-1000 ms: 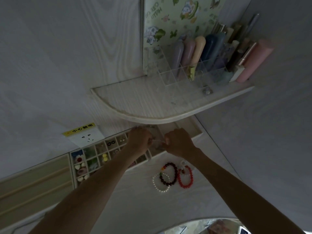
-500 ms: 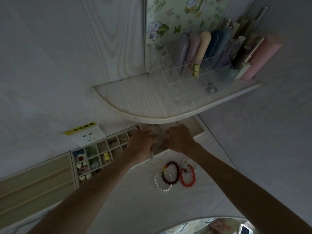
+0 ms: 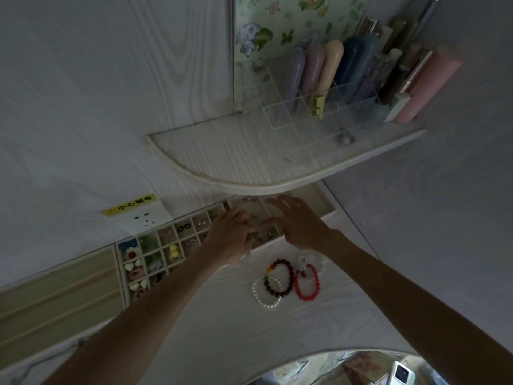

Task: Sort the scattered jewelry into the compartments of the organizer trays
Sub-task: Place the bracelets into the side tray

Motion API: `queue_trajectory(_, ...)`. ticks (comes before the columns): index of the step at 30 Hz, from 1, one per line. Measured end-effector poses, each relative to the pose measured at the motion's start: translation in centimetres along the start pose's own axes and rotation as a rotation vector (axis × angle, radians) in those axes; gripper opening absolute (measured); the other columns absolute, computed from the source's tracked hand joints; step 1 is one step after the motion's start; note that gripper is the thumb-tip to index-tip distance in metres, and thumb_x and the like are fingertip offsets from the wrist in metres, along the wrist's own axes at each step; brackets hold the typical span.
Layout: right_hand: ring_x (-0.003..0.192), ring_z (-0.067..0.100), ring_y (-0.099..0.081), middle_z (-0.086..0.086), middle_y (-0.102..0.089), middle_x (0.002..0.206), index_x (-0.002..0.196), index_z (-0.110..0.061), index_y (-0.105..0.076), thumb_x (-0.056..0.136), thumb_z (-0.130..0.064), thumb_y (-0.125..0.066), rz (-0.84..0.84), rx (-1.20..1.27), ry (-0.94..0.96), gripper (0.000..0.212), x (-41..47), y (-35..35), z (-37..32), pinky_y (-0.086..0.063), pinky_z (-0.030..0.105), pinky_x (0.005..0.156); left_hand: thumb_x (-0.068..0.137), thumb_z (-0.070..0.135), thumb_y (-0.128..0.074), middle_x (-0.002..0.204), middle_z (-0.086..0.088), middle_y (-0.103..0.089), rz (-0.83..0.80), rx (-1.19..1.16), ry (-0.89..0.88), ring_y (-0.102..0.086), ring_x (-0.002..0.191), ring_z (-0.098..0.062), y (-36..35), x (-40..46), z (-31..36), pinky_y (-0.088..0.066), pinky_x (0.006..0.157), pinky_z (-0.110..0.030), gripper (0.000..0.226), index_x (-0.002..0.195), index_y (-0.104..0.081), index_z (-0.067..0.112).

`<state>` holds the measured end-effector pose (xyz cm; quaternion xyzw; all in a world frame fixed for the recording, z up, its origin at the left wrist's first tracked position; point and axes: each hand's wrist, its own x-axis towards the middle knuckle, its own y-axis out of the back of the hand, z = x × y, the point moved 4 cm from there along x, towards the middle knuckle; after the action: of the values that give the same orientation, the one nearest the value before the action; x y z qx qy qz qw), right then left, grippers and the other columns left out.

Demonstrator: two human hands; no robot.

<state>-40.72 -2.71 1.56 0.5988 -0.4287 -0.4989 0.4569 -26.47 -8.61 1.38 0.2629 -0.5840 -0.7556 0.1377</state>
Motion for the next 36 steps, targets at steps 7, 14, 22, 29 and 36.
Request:
queue_trajectory(7,0.134,0.037,-0.034,0.012,-0.042,0.144,0.113,-0.028,-0.067,0.077,-0.005,-0.053,0.059,0.012,-0.021,0.045,0.4,-0.2,-0.2,-0.029,0.054,0.107,0.096,0.034,-0.035,0.120,0.004,-0.048,-0.065,0.041,-0.033,-0.034,0.122,-0.018,0.6,-0.5,0.4,-0.030,0.095,-0.034,0.033,0.113,-0.063,0.030)
queue_trajectory(14,0.139,0.033,-0.026,0.009,-0.035,0.149,0.113,-0.028,-0.067,0.074,0.003,-0.054,0.099,0.043,0.047,0.051,-0.4,-0.5,-0.9,-0.016,0.048,0.113,0.093,0.028,-0.043,0.121,0.004,-0.050,-0.033,-0.023,0.002,-0.037,0.124,-0.018,0.6,-0.5,0.0,-0.031,0.100,-0.033,0.033,0.121,-0.059,0.035)
queue_trajectory(22,0.145,0.020,0.003,-0.001,-0.009,0.157,0.118,-0.031,-0.062,0.083,0.004,-0.044,0.021,0.118,0.016,0.053,-0.9,-0.4,-1.6,0.013,0.034,0.113,0.092,0.029,-0.043,0.123,0.002,-0.048,-0.040,0.052,-0.020,-0.033,0.127,-0.020,0.7,-0.6,-0.2,-0.030,0.098,-0.033,0.035,0.125,-0.058,0.031)
queue_trajectory(29,0.145,0.020,0.004,-0.001,-0.011,0.157,0.110,-0.026,-0.064,0.085,-0.002,-0.047,0.050,0.183,-0.087,0.039,-0.4,-0.8,-1.4,0.007,0.035,0.115,0.094,0.031,-0.040,0.124,0.002,-0.048,-0.034,0.057,-0.022,-0.034,0.125,-0.020,0.4,-1.0,-0.5,-0.029,0.100,-0.035,0.036,0.127,-0.056,0.030)
queue_trajectory(36,0.145,0.028,-0.005,0.006,-0.019,0.155,0.112,-0.024,-0.065,0.085,0.001,-0.047,0.051,0.238,-0.055,0.040,-0.2,-0.5,-1.6,-0.005,0.043,0.117,0.093,0.030,-0.042,0.125,0.004,-0.048,-0.013,0.063,-0.026,-0.036,0.124,-0.020,0.7,-1.3,-0.4,-0.029,0.098,-0.033,0.038,0.129,-0.054,0.033)
